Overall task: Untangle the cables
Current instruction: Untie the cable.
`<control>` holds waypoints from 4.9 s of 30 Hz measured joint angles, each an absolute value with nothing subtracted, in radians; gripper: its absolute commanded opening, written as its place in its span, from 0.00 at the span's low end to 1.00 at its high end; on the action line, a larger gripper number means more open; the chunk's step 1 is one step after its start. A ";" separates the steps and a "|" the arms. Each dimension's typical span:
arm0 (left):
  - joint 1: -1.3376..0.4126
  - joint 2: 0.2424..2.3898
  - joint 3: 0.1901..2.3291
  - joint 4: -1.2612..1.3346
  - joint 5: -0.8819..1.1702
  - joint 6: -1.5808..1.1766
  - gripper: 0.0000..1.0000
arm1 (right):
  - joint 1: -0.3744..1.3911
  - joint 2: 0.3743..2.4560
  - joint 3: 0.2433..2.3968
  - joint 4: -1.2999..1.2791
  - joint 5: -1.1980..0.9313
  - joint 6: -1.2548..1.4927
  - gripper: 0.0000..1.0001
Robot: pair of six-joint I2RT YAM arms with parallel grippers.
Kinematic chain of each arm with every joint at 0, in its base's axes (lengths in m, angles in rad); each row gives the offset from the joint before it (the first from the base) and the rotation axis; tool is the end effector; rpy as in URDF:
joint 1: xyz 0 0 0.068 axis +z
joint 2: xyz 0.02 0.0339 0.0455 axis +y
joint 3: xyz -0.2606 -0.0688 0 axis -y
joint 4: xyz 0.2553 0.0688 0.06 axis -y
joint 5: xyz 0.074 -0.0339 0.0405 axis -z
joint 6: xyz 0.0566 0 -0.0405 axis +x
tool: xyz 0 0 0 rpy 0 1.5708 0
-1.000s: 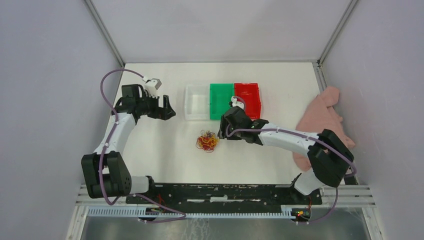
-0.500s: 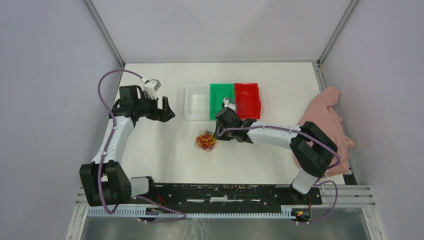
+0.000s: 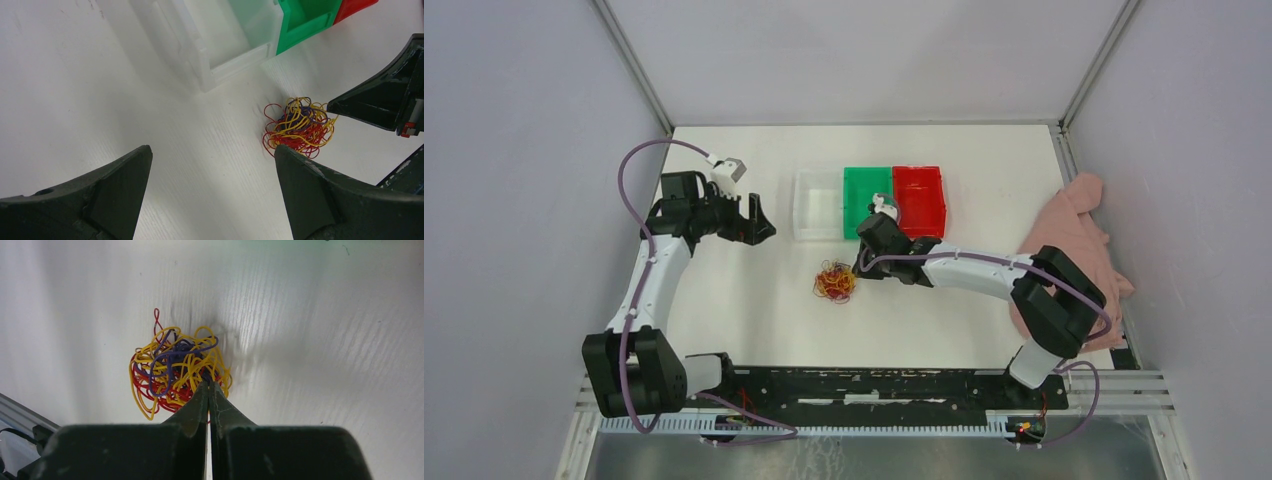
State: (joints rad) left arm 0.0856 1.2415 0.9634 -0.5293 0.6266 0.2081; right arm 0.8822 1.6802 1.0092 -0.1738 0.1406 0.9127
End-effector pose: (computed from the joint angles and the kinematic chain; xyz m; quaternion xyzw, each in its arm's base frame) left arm 0.2824 -0.0091 0.2611 0.1686 0.8742 -0.2311 0.3924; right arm 0.2425 0.2822 0.1635 0.0392 0.9320 0.2359 0.2722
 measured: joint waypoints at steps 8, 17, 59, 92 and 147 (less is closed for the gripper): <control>0.085 1.222 0.983 -0.561 0.677 0.209 0.99 | 0.882 1.537 1.014 -0.185 0.113 0.869 0.00; 0.034 1.171 1.039 -0.648 0.759 0.265 0.99 | 0.884 1.476 1.093 -0.151 -0.056 0.798 0.00; -0.122 0.843 0.926 -0.726 0.992 0.423 0.31 | 0.884 1.566 1.240 0.083 -0.531 0.920 0.00; -0.126 0.589 0.732 -0.443 0.840 0.282 0.03 | 0.833 1.541 1.108 0.166 -0.614 1.000 0.57; -0.126 0.581 0.680 -0.425 0.628 0.077 0.03 | 1.100 1.587 1.050 0.342 0.073 0.457 0.55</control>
State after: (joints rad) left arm -0.1261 0.5808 0.6804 -0.4248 0.6277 0.0769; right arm 1.0996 1.5871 1.0500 0.3424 0.0727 0.4572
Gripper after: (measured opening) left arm 0.043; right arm 0.517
